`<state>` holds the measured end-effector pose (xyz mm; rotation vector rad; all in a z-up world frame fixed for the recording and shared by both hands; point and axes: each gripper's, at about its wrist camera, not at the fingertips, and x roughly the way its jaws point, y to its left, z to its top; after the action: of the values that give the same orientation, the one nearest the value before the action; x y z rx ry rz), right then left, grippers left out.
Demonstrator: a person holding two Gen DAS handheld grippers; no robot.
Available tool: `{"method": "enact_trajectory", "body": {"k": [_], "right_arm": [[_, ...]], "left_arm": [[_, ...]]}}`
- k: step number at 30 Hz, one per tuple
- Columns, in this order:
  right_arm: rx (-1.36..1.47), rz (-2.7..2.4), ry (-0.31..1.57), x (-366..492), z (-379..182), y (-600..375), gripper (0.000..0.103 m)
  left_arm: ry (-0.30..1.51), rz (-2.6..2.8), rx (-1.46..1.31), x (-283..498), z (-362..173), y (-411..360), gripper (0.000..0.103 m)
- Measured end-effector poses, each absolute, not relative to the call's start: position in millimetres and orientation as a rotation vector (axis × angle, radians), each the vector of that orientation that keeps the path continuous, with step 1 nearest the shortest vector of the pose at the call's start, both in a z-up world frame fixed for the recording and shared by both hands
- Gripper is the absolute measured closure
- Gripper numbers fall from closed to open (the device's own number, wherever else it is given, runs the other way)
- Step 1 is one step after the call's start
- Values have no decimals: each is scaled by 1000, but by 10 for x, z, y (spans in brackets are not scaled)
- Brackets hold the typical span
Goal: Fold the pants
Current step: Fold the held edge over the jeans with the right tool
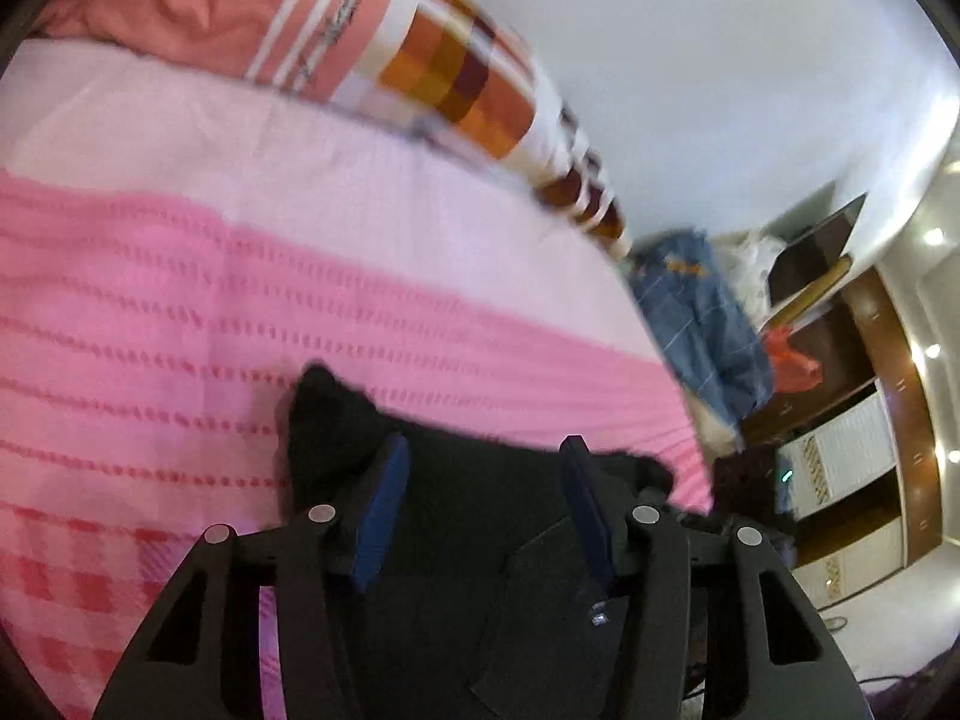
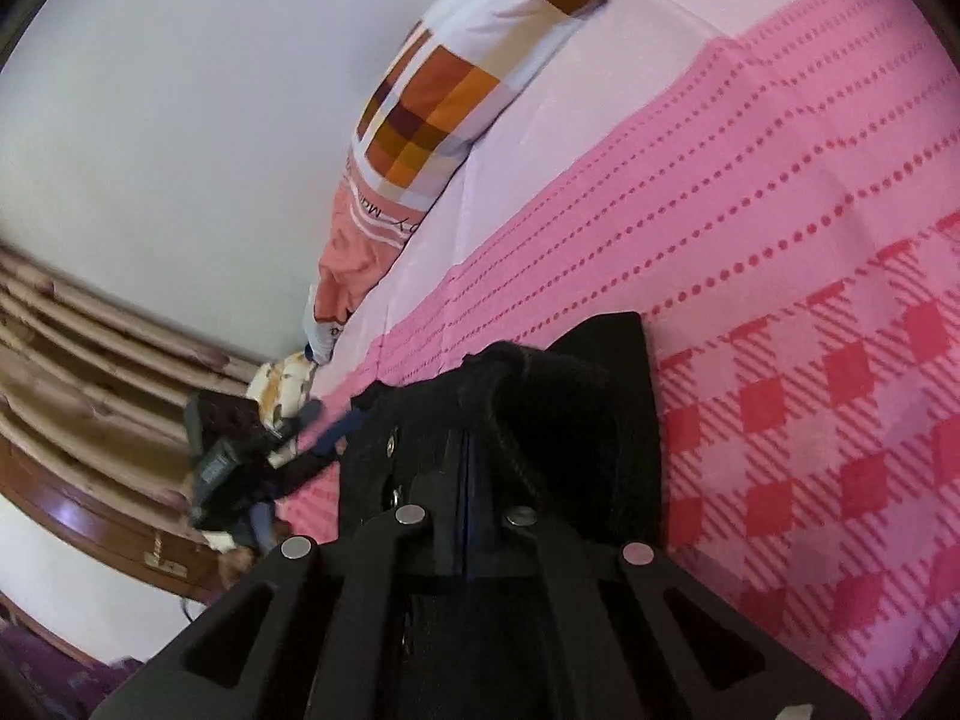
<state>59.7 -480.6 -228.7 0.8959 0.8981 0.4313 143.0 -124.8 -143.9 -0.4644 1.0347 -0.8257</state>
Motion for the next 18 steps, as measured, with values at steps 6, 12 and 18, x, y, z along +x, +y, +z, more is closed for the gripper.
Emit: {"method": "enact_trajectory", "body": {"k": [6, 12, 18], "right_arm": [[1014, 458, 856, 544, -2445, -4880, 103], [998, 459, 840, 508, -2425, -4883, 103], [1017, 468, 832, 502, -2444, -4901, 103]], "left_arm": [[1126, -875, -402, 1653, -1382, -1277, 45], [1245, -991, -420, 1775, -1504, -1281, 45], [1253, -837, -221, 1975, -1671, -1413, 99]]}}
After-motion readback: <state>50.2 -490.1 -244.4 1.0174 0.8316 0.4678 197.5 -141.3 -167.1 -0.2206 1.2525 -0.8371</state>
